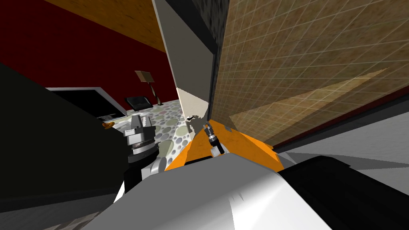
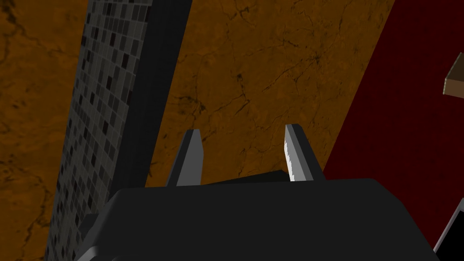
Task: Push the door open
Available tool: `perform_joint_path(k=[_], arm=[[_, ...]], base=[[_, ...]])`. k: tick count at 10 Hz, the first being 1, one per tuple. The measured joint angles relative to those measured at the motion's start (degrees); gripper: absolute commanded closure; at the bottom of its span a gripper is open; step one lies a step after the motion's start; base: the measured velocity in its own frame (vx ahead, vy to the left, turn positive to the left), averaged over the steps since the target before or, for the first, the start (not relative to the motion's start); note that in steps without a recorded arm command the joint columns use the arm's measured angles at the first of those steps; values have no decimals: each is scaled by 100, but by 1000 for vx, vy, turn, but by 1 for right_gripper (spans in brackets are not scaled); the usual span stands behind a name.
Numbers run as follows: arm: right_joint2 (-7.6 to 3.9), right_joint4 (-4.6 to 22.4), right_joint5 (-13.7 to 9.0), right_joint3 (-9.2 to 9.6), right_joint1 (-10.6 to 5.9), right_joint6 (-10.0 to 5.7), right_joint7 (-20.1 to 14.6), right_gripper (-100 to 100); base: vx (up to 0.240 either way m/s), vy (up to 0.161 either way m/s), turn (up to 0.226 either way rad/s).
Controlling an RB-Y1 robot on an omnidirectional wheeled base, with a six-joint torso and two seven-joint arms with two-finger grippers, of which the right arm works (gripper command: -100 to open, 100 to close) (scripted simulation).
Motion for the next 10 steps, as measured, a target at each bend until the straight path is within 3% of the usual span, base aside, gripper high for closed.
perform_joint_path(k=[3, 8, 10], arm=[[-77, 467, -34, 171, -176, -155, -20, -100], [-195, 1170, -89, 519, -491, -285, -42, -100], [-211, 1522, -94, 682, -571, -439, -20, -100]], base=[[96, -4, 30], [100, -7, 31], [100, -6, 27]])
